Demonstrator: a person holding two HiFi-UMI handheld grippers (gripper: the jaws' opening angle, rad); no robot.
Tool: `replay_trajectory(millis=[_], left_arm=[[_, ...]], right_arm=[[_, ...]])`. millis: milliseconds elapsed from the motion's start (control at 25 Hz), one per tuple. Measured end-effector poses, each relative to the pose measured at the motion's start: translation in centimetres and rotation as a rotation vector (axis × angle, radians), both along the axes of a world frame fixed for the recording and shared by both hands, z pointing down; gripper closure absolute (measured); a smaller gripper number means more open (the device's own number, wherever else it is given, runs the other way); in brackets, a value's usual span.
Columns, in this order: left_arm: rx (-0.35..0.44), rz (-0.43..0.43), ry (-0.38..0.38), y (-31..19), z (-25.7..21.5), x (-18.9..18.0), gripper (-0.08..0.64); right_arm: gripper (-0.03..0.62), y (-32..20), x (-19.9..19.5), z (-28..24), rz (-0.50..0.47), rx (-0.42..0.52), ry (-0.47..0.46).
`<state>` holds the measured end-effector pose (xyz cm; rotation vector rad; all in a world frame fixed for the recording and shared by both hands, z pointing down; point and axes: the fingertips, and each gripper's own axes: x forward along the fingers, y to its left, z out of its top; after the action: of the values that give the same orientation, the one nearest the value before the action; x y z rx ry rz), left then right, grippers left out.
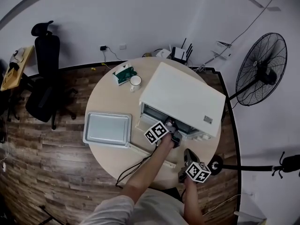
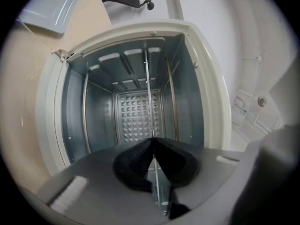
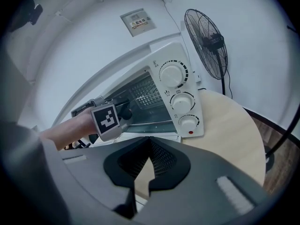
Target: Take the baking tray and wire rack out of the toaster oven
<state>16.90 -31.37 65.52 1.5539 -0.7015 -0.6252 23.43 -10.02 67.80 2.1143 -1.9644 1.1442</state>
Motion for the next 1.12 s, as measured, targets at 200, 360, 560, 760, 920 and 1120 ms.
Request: replay_trajectory(millis=[200,360,560,760,920,1120], left_arm=[[-0.016,-0.01,-0.014,0.9,-0.3,-0.9,0.492],[-0.029,-0.011,0.003,1.8,-0.3,-1.4,0.494],[-0.019,-0.004,0.0,3.2,-0.5,-2.2,0.494],[-0.016,0.002,0.012,4.4,-0.4,-3.1,0.493],[-0.013,0.001,0.03,5.4,-0.6,-3.7,0.493],[-0.022,-0.004,0.048,7.1,-0.6,-5.1,0.492]], right_arm=[[0.595,-0.2,-0.7,-0.4,-0.002,0.007,0.002],[0.595,-0.1,-0.7,-0.6,0.002,0.013,0.002],[0.595,0.4,-0.8,-0.9,0.021,0.026,-0.012],[0.595,0.3,-1.5,-1.7,0.023,0.052,-0.017],[0.595,0.6,-1.9,-2.1,0.018,0.066,-0.008],[0.595,0.7,-2.6,-2.5,0.017,0.082,-0.011]])
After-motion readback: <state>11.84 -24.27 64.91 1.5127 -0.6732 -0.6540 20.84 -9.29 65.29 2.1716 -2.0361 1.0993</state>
